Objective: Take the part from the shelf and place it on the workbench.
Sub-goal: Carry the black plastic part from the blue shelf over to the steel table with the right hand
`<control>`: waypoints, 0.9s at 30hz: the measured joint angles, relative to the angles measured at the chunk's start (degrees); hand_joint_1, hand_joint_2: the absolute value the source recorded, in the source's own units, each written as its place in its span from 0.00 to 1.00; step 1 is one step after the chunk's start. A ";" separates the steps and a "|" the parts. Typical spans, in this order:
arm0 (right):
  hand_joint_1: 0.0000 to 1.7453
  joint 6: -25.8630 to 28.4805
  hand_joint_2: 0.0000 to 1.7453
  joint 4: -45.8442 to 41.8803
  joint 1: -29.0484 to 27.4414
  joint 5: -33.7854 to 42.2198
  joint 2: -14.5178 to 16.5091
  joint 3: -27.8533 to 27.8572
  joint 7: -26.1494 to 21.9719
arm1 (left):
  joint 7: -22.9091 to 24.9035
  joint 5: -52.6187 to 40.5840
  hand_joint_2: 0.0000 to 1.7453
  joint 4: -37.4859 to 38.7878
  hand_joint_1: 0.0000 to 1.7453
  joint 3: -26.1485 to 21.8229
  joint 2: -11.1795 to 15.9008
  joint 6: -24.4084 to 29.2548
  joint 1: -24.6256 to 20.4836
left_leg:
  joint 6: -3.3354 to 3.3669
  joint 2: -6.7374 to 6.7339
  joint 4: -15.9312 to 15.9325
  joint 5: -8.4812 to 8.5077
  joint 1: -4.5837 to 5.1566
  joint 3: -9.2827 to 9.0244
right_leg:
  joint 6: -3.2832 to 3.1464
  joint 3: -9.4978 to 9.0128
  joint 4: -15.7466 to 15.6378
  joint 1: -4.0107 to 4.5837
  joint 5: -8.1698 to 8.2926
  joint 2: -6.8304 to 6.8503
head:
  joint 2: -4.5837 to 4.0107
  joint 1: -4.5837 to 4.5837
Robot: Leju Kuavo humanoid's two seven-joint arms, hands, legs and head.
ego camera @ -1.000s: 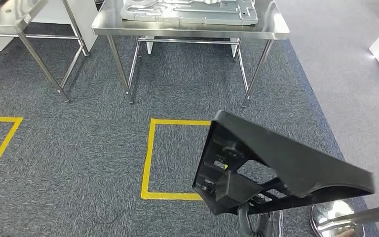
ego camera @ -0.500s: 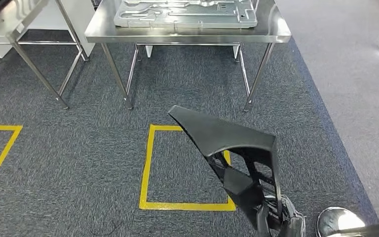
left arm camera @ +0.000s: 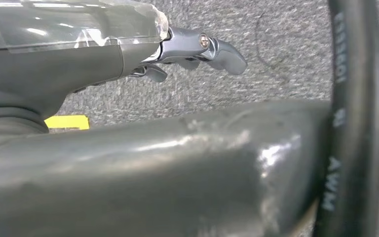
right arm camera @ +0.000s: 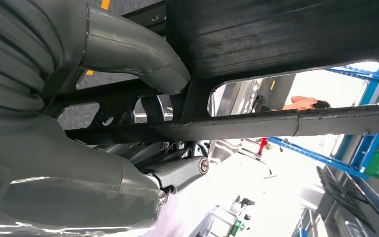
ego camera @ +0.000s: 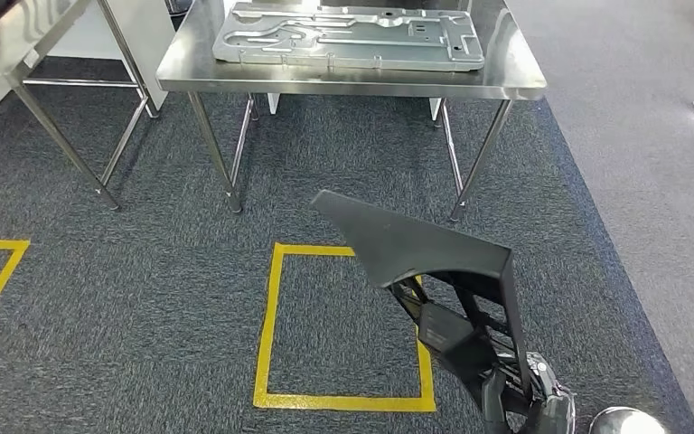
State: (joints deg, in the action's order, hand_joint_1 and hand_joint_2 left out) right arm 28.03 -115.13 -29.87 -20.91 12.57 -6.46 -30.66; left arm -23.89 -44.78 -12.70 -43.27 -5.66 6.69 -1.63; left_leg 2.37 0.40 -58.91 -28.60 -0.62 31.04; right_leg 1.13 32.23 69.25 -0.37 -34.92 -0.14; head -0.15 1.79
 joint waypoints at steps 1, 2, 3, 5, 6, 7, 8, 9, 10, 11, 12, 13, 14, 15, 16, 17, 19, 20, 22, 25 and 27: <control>1.00 -0.04 1.00 -0.01 -0.04 -0.23 0.00 0.07 -0.01 | -0.02 -0.02 0.00 0.00 0.00 -0.04 0.01 0.00 -0.03 | 0.04 0.03 0.09 -0.35 -0.01 -0.40 | 0.23 2.58 2.76 -0.14 -1.41 0.00 | 0.00 0.01; 1.00 -0.11 1.00 -0.02 -0.07 -0.59 0.00 0.15 -0.02 | -0.03 -0.08 0.00 0.00 0.00 -0.11 0.01 0.00 -0.04 | 0.01 0.07 0.12 -0.80 -0.01 -0.86 | 0.40 4.82 4.60 -0.27 -2.54 0.01 | 0.00 0.01; 1.00 -0.20 1.00 -0.02 -0.09 -1.02 0.00 0.23 -0.03 | -0.04 -0.16 0.00 0.00 0.00 -0.21 0.02 0.00 0.00 | -0.05 0.11 0.12 -1.30 -0.01 -1.43 | 0.50 6.24 4.97 -0.38 -2.96 0.02 | 0.00 0.01; 1.00 -0.35 1.00 -0.07 -0.09 -1.92 0.02 0.52 -0.07 | -0.03 -0.35 0.00 0.00 0.00 -0.45 0.02 0.00 0.14 | -0.26 0.17 0.14 -2.63 -0.04 -3.09 | 0.49 6.78 1.14 -0.50 0.06 0.06 | 0.00 0.01; 1.00 -0.38 1.00 -0.10 -0.09 -2.32 0.05 0.73 -0.05 | -0.01 -0.46 0.00 0.00 0.00 -0.55 0.02 0.00 0.20 | -0.43 0.19 0.20 -3.32 -0.05 -3.86 | 0.34 6.38 -2.12 -0.49 3.48 0.08 | 0.00 0.00; 1.00 -0.38 1.00 -0.15 -0.04 -2.79 0.08 1.04 0.12 | 0.09 -0.63 0.00 0.00 0.00 -0.64 0.02 -0.01 0.17 | -0.68 0.24 0.19 -4.01 0.00 -4.63 | 0.09 5.99 -5.00 -0.36 6.15 0.12 | 0.00 0.00; 1.00 -0.37 1.00 -0.21 0.04 -3.32 0.11 1.37 0.42 | 0.25 -0.80 0.00 0.00 0.00 -0.72 0.02 -0.01 0.05 | -1.01 0.28 0.27 -4.57 0.09 -5.06 | -0.21 5.68 -6.86 -0.21 8.17 0.13 | 0.00 0.01; 1.00 -0.37 1.00 -0.32 0.17 -3.99 0.14 1.86 1.10 | 0.43 -1.04 0.00 0.00 0.00 -0.78 0.04 -0.03 -0.07 | -1.37 0.31 0.20 -4.84 0.18 -5.55 | -0.57 5.49 -7.82 -0.11 9.10 0.09 | 0.00 0.01; 1.00 -0.36 1.00 -0.42 0.48 -4.89 0.16 2.59 2.17 | 0.64 -1.36 0.00 0.00 0.00 -0.84 0.08 -0.08 -0.20 | -1.76 0.33 -0.04 -4.76 0.26 -5.90 | -0.93 5.22 -8.05 -0.01 8.75 0.04 | 0.00 0.02; 1.00 -0.29 1.00 -0.49 0.95 -5.98 0.20 3.49 3.40 | 0.84 -1.73 0.00 0.00 0.00 -0.86 0.17 -0.16 -0.29 | -2.08 0.29 -0.52 -4.54 0.26 -5.89 | -1.31 4.70 -8.39 -0.10 8.86 -0.05 | 0.00 0.03; 1.00 -0.14 1.00 -0.46 1.62 -7.32 0.25 4.75 4.81 | 0.97 -2.18 0.00 0.00 0.00 -0.88 0.26 -0.30 -0.33 | -2.34 0.22 -1.75 -4.20 0.20 -5.68 | -1.70 4.06 -8.82 -0.20 8.73 -0.11 | 0.00 0.02; 1.00 0.13 1.00 -0.30 2.52 -8.87 0.27 6.23 6.14 | 1.08 -2.67 0.00 0.00 0.00 -0.89 0.33 -0.45 -0.43 | -2.56 0.14 -3.77 -4.16 0.13 -4.66 | -2.08 3.39 -9.17 -0.24 8.49 -0.11 | 0.00 0.03; 1.00 0.49 1.00 -0.01 3.59 -10.54 0.30 7.78 7.34 | 1.14 -3.15 0.00 0.00 0.00 -0.89 0.39 -0.61 -0.53 | -2.73 0.06 -6.60 -4.79 0.05 -3.01 | -2.39 2.79 -9.44 -0.28 8.25 -0.11 | 0.00 0.03; 1.00 0.91 1.00 0.46 4.82 -12.29 0.26 9.30 8.50 | 1.15 -3.62 0.00 0.00 0.00 -0.89 0.43 -0.80 -0.61 | -2.92 0.00 -9.86 -5.98 0.01 -0.91 | -2.64 2.33 -9.58 -0.24 7.92 -0.09 | 0.00 0.03; 1.00 1.42 1.00 1.15 6.23 -14.10 0.12 10.68 9.67 | 1.16 -4.11 0.00 0.00 0.00 -0.89 0.48 -1.00 -0.66 | -3.05 -0.02 -12.89 -7.68 -0.01 1.45 | -2.79 1.96 -9.63 -0.21 7.55 -0.11 | 0.00 0.04; 1.00 1.95 1.00 2.01 7.77 -15.81 -0.16 11.88 10.75 | 1.16 -4.54 0.00 0.00 0.00 -0.89 0.55 -1.21 -0.66 | -3.12 -0.03 -14.98 -9.26 0.00 3.50 | -2.87 1.56 -9.64 -0.18 7.15 -0.17 | 0.00 0.03; 1.00 2.91 1.00 3.94 10.81 -18.59 -1.06 13.96 12.59 | 1.16 -5.25 0.00 0.00 0.00 -0.89 0.65 -1.49 -0.69 | -2.94 -0.03 -14.50 -9.44 0.00 5.51 | -2.79 0.43 -9.64 -0.14 6.26 -0.33 | 0.00 0.03; 1.00 3.32 1.00 4.77 12.12 -19.69 -1.55 14.79 13.30 | 1.19 -5.53 0.00 0.00 0.00 -0.89 0.68 -1.54 -0.72 | -2.69 -0.04 -11.97 -7.48 0.02 5.39 | -2.68 -0.27 -9.64 -0.11 5.78 -0.36 | 0.00 0.03; 1.00 4.18 1.00 6.30 14.49 -22.23 -2.58 15.78 14.73 | 1.44 -6.19 0.00 0.01 0.00 -0.89 0.83 -1.57 -0.75 | -1.89 -0.20 -5.58 -2.11 0.25 4.38 | -2.31 -1.46 -9.61 0.02 4.84 -0.38 | 0.00 0.02; 1.00 5.31 1.00 8.21 17.81 -27.39 -4.20 15.82 16.98 | 1.90 -7.21 0.00 0.01 0.00 -0.89 1.10 -1.64 -0.83 | -1.05 -0.12 -2.15 -0.52 0.68 3.59 | -1.22 -2.45 -9.24 0.16 4.19 -0.60 | 0.00 0.02; 1.00 5.67 1.00 9.10 20.02 -31.18 -5.31 15.02 18.68 | 2.05 -7.83 0.00 0.02 0.00 -0.89 1.15 -1.73 -1.08 | -0.31 -0.01 -1.24 0.39 0.48 2.26 | -0.57 -2.70 -8.33 0.14 4.16 -0.53 | 0.00 0.02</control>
State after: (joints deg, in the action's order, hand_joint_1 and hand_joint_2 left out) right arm 33.70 -106.02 -9.85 -52.09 7.25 8.56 -11.97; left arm -21.84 -52.61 -12.68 -44.15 -4.51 4.96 -2.71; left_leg 2.05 0.39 -60.15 -28.21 -0.14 33.30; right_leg 0.56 29.53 60.92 -0.23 -30.76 -0.67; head -0.15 1.81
